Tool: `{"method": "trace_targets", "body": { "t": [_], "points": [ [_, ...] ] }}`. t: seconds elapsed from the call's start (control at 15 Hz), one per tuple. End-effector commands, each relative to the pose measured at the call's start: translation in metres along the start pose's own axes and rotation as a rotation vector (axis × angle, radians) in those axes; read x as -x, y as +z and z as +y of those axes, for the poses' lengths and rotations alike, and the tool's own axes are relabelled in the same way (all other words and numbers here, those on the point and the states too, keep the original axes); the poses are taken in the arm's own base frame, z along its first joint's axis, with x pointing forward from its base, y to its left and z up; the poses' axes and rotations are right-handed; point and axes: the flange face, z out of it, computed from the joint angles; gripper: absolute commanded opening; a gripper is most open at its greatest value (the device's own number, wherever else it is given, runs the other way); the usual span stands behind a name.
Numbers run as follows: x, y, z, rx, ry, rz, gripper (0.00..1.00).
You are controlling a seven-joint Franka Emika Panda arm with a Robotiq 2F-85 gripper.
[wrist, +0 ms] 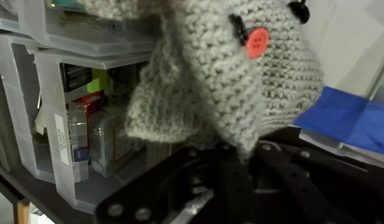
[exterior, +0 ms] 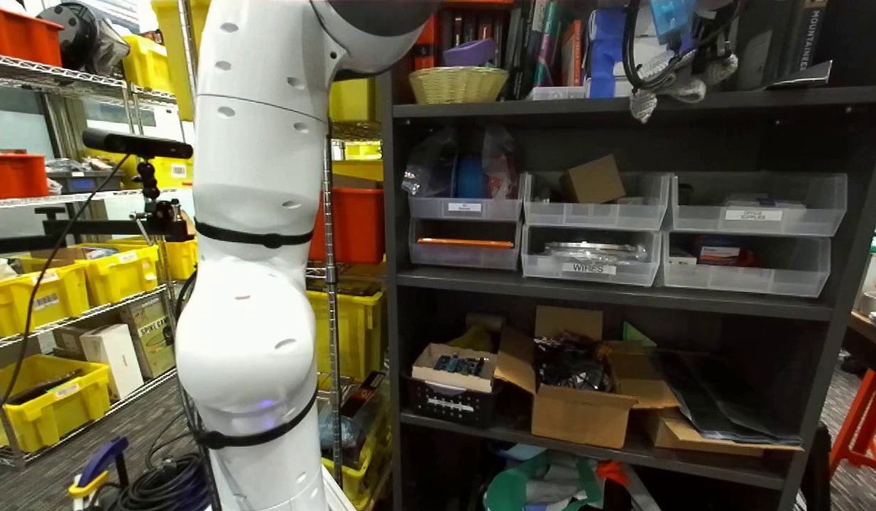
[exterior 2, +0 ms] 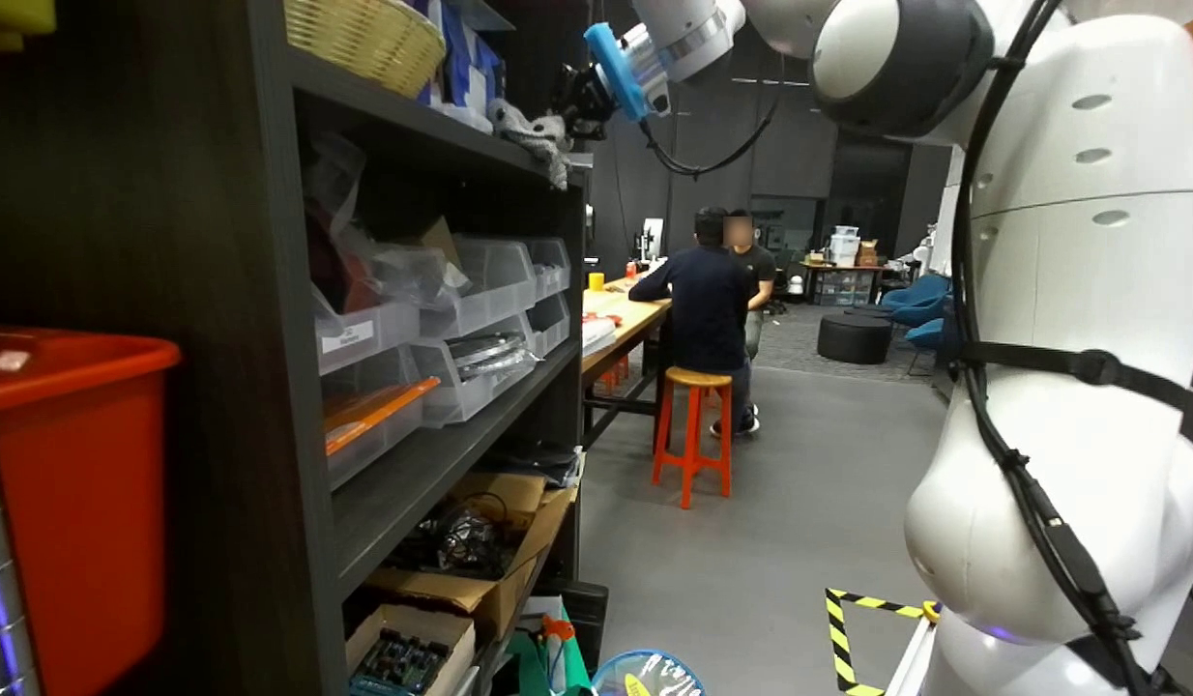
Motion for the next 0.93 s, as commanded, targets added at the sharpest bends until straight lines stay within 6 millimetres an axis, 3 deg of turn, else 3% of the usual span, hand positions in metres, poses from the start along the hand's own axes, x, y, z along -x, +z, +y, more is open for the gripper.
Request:
{"method": "trace_targets", "body": {
  "t": [0.0, 0.47, 0.87],
  "points": [
    [0.014, -0.033, 0.023, -0.068, 0.007, 0.009, 0.03],
    [0.016, -0.065, 0.059, -0.173, 0.024, 0.062, 0.03],
    [0.016, -0.058, 0.073, -0.192, 0.043, 0.14, 0.03]
  ]
}}
